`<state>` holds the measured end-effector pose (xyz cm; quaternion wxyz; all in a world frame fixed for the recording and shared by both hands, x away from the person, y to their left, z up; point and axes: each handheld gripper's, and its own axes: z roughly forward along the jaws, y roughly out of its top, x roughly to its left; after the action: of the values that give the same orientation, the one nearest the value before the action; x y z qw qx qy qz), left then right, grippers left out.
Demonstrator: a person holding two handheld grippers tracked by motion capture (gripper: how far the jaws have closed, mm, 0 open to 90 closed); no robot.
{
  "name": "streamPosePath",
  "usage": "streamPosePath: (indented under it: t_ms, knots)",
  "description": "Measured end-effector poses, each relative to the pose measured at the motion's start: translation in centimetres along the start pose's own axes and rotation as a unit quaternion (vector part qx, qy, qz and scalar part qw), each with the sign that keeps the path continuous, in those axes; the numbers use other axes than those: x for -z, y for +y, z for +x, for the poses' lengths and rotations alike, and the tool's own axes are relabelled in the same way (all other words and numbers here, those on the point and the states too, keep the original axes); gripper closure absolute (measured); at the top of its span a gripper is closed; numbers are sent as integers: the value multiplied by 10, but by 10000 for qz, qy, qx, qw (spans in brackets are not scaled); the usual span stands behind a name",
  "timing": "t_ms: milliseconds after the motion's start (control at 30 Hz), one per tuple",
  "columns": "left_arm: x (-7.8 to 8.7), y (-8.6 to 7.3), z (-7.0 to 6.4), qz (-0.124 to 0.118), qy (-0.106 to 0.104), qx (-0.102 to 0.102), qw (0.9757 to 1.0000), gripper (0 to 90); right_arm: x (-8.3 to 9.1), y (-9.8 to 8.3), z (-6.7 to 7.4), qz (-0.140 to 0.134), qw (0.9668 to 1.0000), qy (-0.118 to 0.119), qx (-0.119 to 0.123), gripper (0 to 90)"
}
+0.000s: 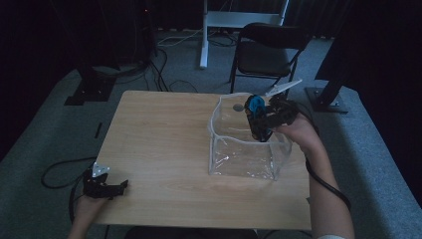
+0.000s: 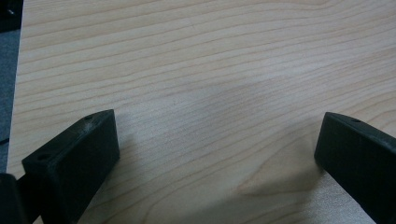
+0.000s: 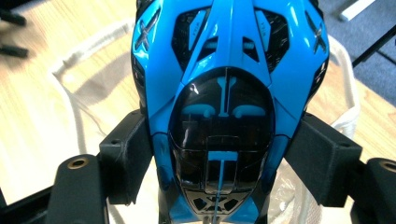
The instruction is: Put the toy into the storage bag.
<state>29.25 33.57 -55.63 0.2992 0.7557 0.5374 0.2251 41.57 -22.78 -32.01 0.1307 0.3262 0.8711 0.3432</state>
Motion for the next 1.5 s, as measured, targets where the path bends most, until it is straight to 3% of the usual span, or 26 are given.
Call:
streamPosePath:
  t_ms: [233, 433, 633, 800, 1000, 1200, 1333, 1500]
  knots:
    - [0, 0, 0, 4, -3, -10, 10000, 4, -22, 4, 1, 649, 9978, -59, 152, 261]
    - [0, 0, 0, 3, -4, -12, 10000, 4, -36, 4, 4, 1129, 9930, 29, 351, 261]
    - [0, 0, 0, 3, -5, -8, 10000, 4, -44, 6, 3, 1380, 9895, 116, 410, 261]
    - [0, 0, 0, 5, -7, -12, 10000, 4, -49, 5, 7, 1686, 9833, 210, 657, 261]
    - [0, 0, 0, 4, -7, -11, 10000, 4, -55, 5, 7, 1853, 9787, 389, 795, 261]
    - [0, 0, 0, 4, -8, -13, 10000, 4, -59, 5, 11, 2085, 9693, 663, 1120, 261]
    - [0, 0, 0, 5, -7, -12, 10000, 4, -62, 3, 18, 2250, 9596, 889, 1437, 261]
    - [0, 0, 0, 3, -8, -12, 10000, 4, -72, 5, 22, 2473, 9526, 843, 1555, 261]
